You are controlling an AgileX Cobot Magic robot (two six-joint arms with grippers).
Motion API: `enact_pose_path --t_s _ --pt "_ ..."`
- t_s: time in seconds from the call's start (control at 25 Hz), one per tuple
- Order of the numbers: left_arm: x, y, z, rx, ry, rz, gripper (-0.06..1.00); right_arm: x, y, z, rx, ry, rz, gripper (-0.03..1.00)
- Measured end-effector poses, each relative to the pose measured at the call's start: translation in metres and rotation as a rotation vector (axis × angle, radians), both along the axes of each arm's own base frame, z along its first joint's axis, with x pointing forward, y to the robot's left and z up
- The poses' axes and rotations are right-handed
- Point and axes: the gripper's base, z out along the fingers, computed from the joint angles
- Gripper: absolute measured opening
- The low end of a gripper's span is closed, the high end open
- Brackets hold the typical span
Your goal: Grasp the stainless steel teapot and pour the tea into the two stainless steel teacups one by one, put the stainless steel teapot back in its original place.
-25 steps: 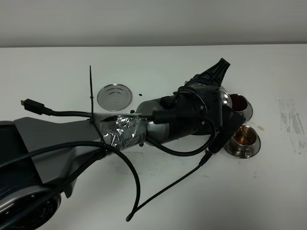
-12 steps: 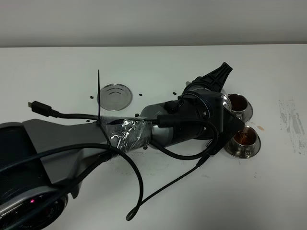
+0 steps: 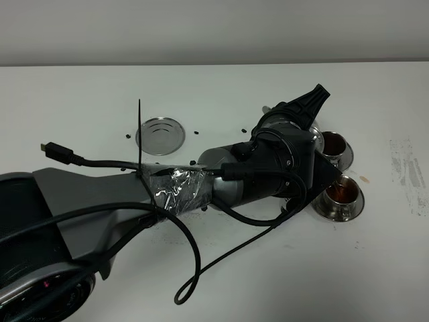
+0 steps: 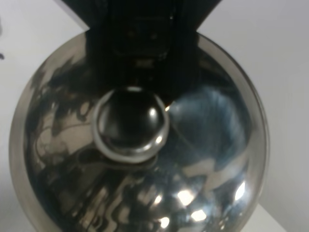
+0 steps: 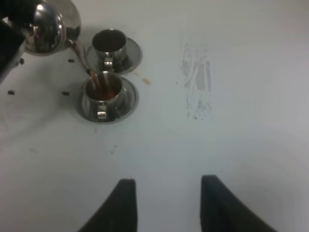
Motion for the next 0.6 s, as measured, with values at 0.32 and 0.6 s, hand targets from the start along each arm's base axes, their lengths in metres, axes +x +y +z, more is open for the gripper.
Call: enact_pose_path --t_s 0.32,0.6 --pt "-0.0019 -0.0022 0.0011 0.012 -0.018 -0.016 0.18 0.0 0.0 0.0 -0.001 0.0 0.0 0.31" --pt "-0.0021 -0.0039 0.0035 0.013 -0.031 -0.024 0.18 0.0 0.0 0.0 -0.001 0.0 0.0 0.31"
